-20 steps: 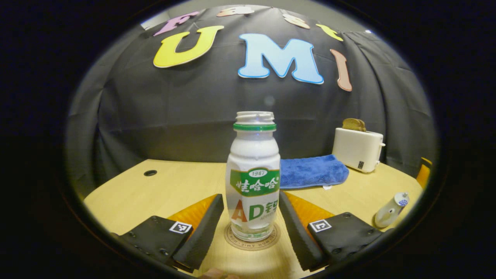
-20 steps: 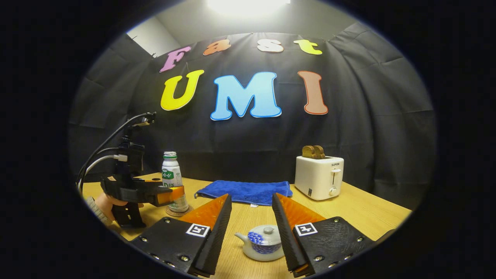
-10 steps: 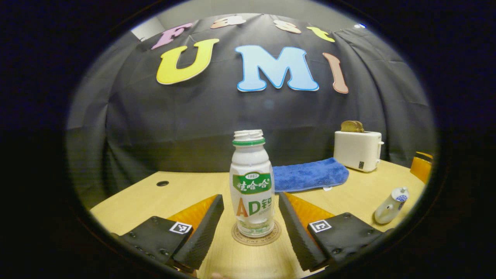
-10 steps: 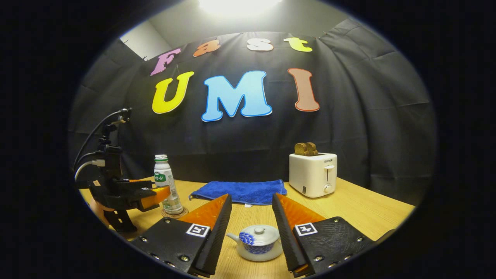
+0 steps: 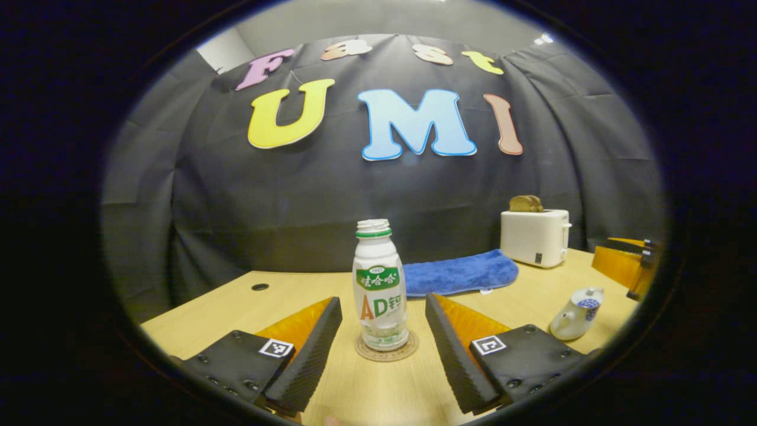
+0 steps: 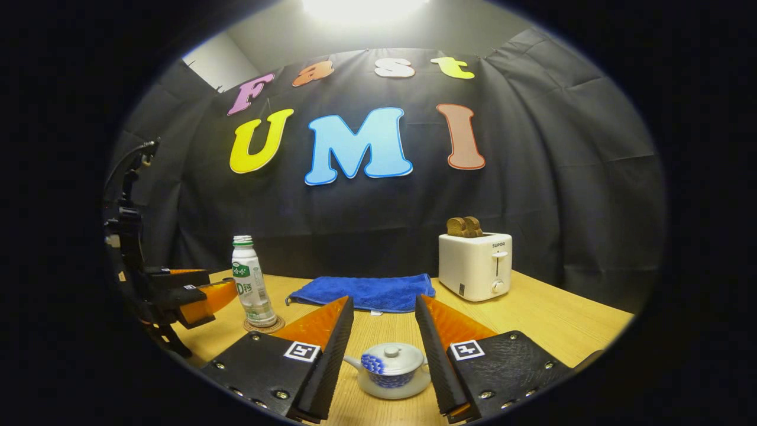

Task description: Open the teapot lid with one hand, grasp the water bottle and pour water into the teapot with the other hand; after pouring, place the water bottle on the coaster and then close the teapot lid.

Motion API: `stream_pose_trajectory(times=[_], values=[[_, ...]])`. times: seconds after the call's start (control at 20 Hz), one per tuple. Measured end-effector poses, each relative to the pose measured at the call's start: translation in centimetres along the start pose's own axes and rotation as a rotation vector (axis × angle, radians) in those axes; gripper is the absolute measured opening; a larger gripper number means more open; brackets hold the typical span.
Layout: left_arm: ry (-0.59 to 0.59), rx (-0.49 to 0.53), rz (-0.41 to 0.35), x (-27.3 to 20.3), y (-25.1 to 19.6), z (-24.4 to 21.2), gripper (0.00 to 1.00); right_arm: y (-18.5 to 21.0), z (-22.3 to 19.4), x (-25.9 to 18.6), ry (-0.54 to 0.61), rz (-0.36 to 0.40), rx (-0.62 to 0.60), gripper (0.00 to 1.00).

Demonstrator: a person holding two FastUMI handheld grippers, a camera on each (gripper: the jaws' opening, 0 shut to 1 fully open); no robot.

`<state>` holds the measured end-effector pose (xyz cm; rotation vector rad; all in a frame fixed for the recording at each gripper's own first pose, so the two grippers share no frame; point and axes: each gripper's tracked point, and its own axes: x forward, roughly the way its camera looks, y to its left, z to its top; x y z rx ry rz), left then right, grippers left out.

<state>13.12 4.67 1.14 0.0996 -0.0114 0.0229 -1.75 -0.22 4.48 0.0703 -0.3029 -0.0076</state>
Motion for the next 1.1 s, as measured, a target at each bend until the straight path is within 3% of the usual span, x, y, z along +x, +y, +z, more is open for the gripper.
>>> stream_pose_trajectory(times=[0.3, 0.35, 0.45, 0.5, 0.6, 1.1], values=[[-0.045, -0.009, 0.01, -4.6, -1.7, 2.3, 0.99, 0.1, 0.5, -0.3, -0.013, 0.013, 0.033, 0.65], [-0.048, -0.012, -0.003, -5.1, -2.3, 2.4, 0.94, 0.1, 0.6, -0.4, -0.012, 0.014, 0.042, 0.65], [-0.054, -0.015, -0.011, -6.0, -3.0, 2.6, 0.99, -0.1, 0.7, -0.4, -0.013, 0.014, 0.055, 0.65], [-0.055, -0.019, -0.013, -6.4, -3.5, 2.6, 0.89, -0.2, 0.7, -0.3, -0.008, 0.01, 0.059, 0.65], [-0.051, -0.025, -0.027, -7.1, -4.4, 2.5, 0.99, -0.5, 1.1, -0.5, -0.017, 0.004, 0.071, 0.65], [-0.061, -0.061, -0.025, -11.5, -5.5, 4.8, 0.99, -1.5, 1.4, -4.2, 0.036, -0.005, 0.093, 0.65]])
